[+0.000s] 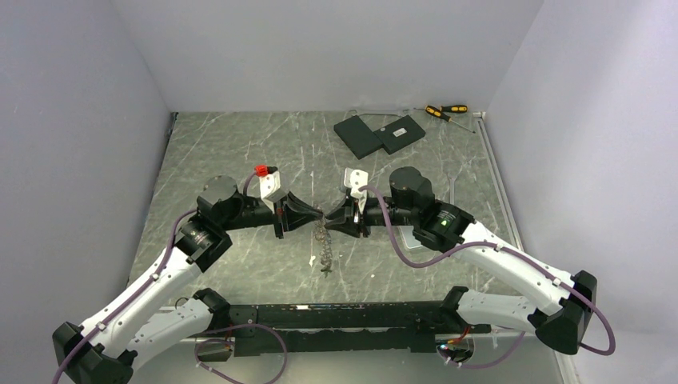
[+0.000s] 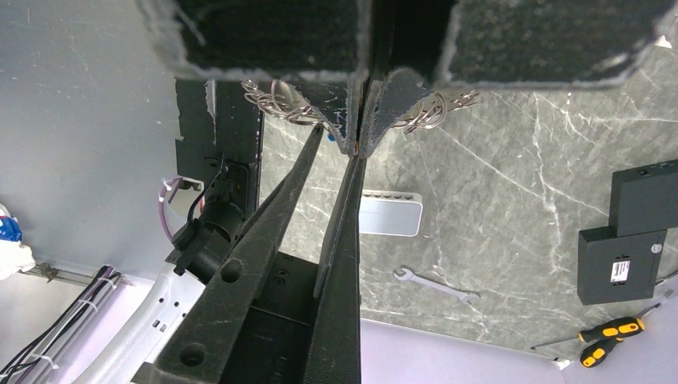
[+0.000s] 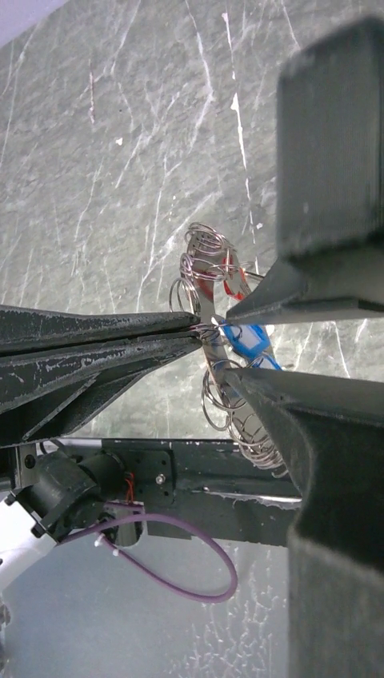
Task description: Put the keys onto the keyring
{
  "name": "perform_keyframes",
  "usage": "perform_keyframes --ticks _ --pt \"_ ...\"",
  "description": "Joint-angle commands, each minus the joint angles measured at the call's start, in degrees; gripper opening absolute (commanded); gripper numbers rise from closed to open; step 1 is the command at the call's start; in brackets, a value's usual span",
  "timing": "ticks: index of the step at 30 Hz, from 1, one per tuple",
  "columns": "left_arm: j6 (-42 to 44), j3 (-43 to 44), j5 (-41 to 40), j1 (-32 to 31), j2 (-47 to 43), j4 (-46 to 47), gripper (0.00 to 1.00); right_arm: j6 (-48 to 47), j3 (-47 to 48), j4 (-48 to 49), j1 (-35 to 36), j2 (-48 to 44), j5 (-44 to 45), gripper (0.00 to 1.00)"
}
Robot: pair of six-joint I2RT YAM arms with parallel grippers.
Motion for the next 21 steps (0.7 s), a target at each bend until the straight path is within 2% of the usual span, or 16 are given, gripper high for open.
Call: perform_keyframes --ticks 1,6,10,11,21 --pt "-0.7 0.6 1.2 0.3 -1.3 4.4 0.0 -0.1 0.3 2.5 -0.2 -0.4 0.1 0.27" --pt "-0.6 0.6 1.4 0.3 -1.3 4.3 0.0 0.4 0.9 2.9 -0.3 0.1 0.6 0.24" --pt "-0.5 0.6 1.5 0.3 -1.6 4.4 0.0 0.4 1.4 2.8 -0.3 0.5 0.9 0.03" --pt "-0.5 0.6 1.4 0.3 -1.6 4.4 0.0 0.3 1.4 2.8 -0.3 0.6 0.9 0.0" --pt "-0.5 0.4 0.9 0.3 -2.3 4.7 0.0 0.3 1.0 3.0 -0.4 1.0 -0.4 0.0"
